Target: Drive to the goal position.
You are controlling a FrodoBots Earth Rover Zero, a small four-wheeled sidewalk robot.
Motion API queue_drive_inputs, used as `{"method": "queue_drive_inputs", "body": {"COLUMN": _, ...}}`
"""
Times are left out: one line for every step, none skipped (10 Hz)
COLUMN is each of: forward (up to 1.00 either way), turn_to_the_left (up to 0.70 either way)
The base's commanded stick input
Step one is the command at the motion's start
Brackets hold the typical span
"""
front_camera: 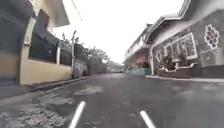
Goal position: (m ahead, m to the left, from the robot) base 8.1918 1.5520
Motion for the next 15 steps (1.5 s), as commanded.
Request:
{"method": "queue_drive_inputs", "body": {"forward": 0.7, "turn_to_the_left": 0.0}}
{"method": "queue_drive_inputs", "body": {"forward": 0.7, "turn_to_the_left": 0.0}}
{"method": "queue_drive_inputs", "body": {"forward": 0.7, "turn_to_the_left": 0.0}}
{"method": "queue_drive_inputs", "body": {"forward": 0.7, "turn_to_the_left": 0.0}}
{"method": "queue_drive_inputs", "body": {"forward": 0.7, "turn_to_the_left": 0.0}}
{"method": "queue_drive_inputs", "body": {"forward": 0.7, "turn_to_the_left": 0.0}}
{"method": "queue_drive_inputs", "body": {"forward": 0.7, "turn_to_the_left": 0.0}}
{"method": "queue_drive_inputs", "body": {"forward": 0.7, "turn_to_the_left": 0.0}}
{"method": "queue_drive_inputs", "body": {"forward": 0.7, "turn_to_the_left": 0.0}}
{"method": "queue_drive_inputs", "body": {"forward": 0.7, "turn_to_the_left": 0.0}}
{"method": "queue_drive_inputs", "body": {"forward": 0.7, "turn_to_the_left": 0.0}}
{"method": "queue_drive_inputs", "body": {"forward": 0.7, "turn_to_the_left": 0.0}}
{"method": "queue_drive_inputs", "body": {"forward": 0.7, "turn_to_the_left": 0.0}}
{"method": "queue_drive_inputs", "body": {"forward": 0.7, "turn_to_the_left": 0.0}}
{"method": "queue_drive_inputs", "body": {"forward": 0.7, "turn_to_the_left": 0.0}}
